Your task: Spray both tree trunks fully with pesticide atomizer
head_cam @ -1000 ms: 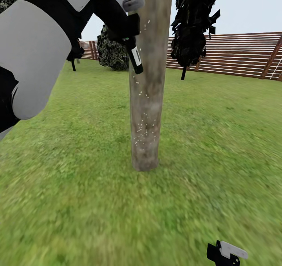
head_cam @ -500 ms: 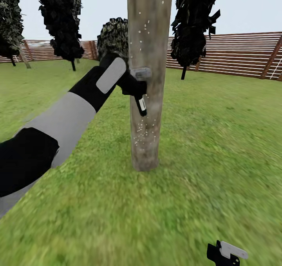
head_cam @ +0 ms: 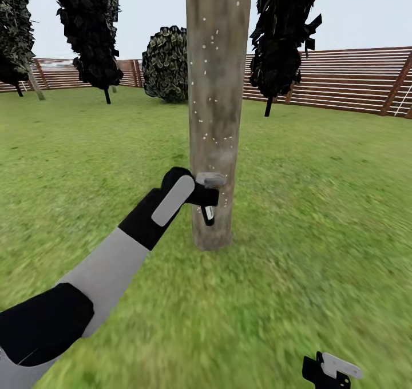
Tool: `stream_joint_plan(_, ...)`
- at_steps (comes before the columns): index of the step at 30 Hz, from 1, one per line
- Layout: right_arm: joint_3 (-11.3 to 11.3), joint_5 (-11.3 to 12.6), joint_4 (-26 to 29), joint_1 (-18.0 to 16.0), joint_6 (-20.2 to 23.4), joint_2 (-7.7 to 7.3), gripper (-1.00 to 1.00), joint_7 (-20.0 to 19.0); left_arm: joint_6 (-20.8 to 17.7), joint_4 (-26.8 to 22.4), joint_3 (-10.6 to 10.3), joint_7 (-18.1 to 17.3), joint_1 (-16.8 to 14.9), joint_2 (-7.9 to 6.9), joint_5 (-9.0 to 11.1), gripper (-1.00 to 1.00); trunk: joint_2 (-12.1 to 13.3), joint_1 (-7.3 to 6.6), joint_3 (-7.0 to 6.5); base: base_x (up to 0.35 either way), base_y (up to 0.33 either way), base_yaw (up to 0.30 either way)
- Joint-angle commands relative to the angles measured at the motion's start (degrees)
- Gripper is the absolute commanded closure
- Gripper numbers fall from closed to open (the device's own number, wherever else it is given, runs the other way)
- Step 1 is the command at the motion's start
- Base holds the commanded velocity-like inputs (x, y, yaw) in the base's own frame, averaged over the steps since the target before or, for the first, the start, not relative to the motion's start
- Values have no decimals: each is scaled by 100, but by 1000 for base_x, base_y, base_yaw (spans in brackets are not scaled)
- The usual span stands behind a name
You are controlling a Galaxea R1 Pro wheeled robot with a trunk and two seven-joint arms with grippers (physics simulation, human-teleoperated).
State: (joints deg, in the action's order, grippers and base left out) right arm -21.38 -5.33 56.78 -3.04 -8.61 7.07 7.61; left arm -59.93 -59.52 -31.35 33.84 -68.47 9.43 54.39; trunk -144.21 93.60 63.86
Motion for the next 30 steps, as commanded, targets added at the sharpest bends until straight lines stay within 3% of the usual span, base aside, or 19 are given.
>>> stream_joint_plan(1, -11, -56, -1, -3, -8, 5, 100, 9, -7, -126, -8, 113, 163, -22, 45, 100, -2, -2, 5, 0, 0, 0)
stream_joint_plan(4, -8, -56, -1, -3, -9, 11, 100, -16, -7, -394, -8, 183, 626, -71, 45, 100, -2, -2, 5, 0, 0, 0)
stream_joint_plan(9, -7, -56, -1, -3, -9, 14, 100, -34, -7, -531, -4, 200, 994, -251, 45, 100, -2, -2, 5, -5, 12, -2)
stream_joint_plan(21, -7, -56, -1, -3, -8, 14, 100, -40, -7, -550, -3, 169, 1063, -309, 52, 100, -2, -2, 5, -125, 251, -197)
stream_joint_plan(30, -7, -56, -5, -3, -9, 14, 100, -40, -7, -547, -3, 167, 1065, -310, 61, 100, -2, -2, 5, 10, 330, -87)
